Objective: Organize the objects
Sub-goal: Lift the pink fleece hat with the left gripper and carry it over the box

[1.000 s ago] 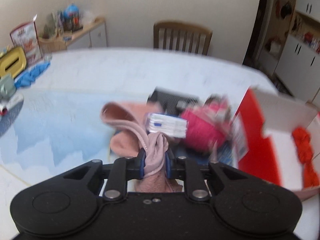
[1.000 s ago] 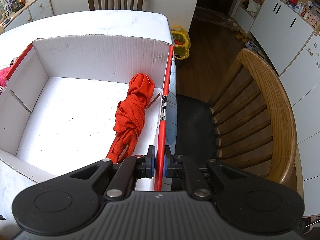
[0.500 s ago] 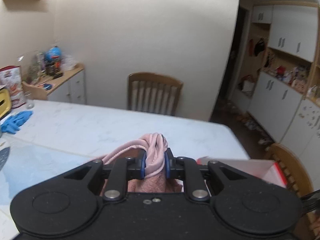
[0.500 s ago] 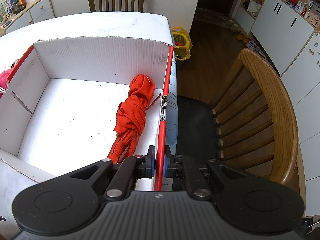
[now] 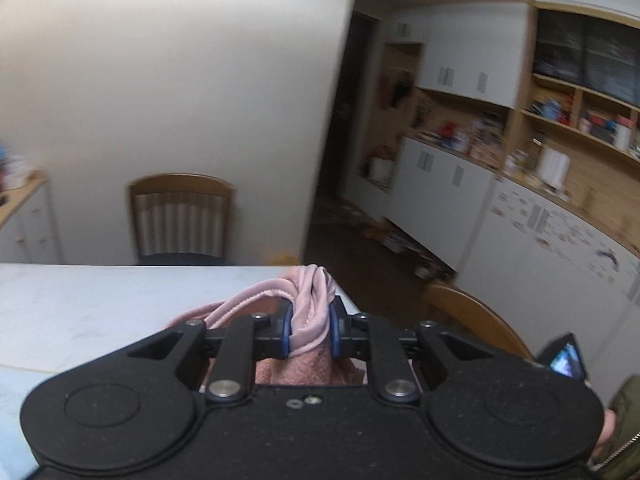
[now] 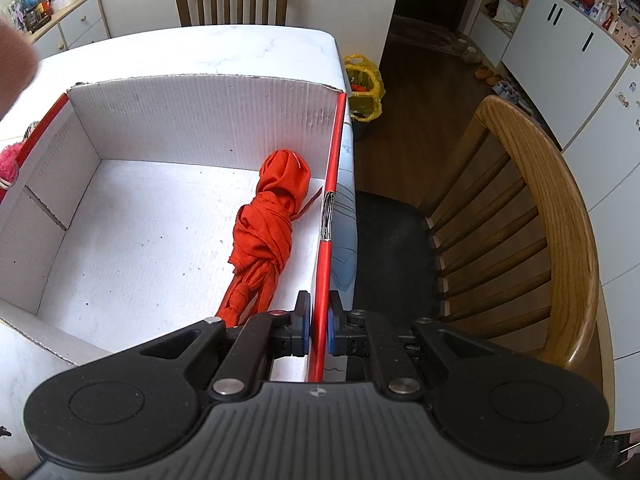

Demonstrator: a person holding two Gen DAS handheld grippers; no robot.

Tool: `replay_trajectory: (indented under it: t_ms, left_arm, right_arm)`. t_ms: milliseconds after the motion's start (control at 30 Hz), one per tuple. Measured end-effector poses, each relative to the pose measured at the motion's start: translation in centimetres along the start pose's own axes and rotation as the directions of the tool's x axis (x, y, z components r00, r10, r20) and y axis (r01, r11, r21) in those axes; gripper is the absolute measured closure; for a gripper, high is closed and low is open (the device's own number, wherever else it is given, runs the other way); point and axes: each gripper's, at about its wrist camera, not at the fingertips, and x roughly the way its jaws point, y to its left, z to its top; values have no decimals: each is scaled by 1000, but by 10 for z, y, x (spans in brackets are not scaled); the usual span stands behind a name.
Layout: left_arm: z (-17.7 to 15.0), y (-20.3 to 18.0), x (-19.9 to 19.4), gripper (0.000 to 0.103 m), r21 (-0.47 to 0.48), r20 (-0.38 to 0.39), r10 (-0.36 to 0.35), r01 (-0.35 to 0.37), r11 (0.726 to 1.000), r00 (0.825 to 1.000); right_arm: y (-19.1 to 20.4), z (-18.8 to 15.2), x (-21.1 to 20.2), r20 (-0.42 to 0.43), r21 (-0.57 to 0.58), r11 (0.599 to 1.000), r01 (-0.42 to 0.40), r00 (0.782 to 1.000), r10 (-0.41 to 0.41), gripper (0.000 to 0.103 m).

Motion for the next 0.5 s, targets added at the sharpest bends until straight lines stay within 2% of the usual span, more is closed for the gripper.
replay_trajectory:
  t_ms: [100,267,500]
  left_arm:
    - [-2,-18,19,88,35,-41,-57,58,998,998]
    - [-13,-39,50,88,73,-114,-141,150,986,983]
    - [-29,-60,91,88,90,-211,-196,219,972,958]
  right_arm:
    - [0,0,0,1,1,1000,0,1000,0,96]
    - [-1,-1,0,3,5,1000,-6,1000,6,96]
    - [-2,-2,0,0,9,1000,-8,1000,8,96]
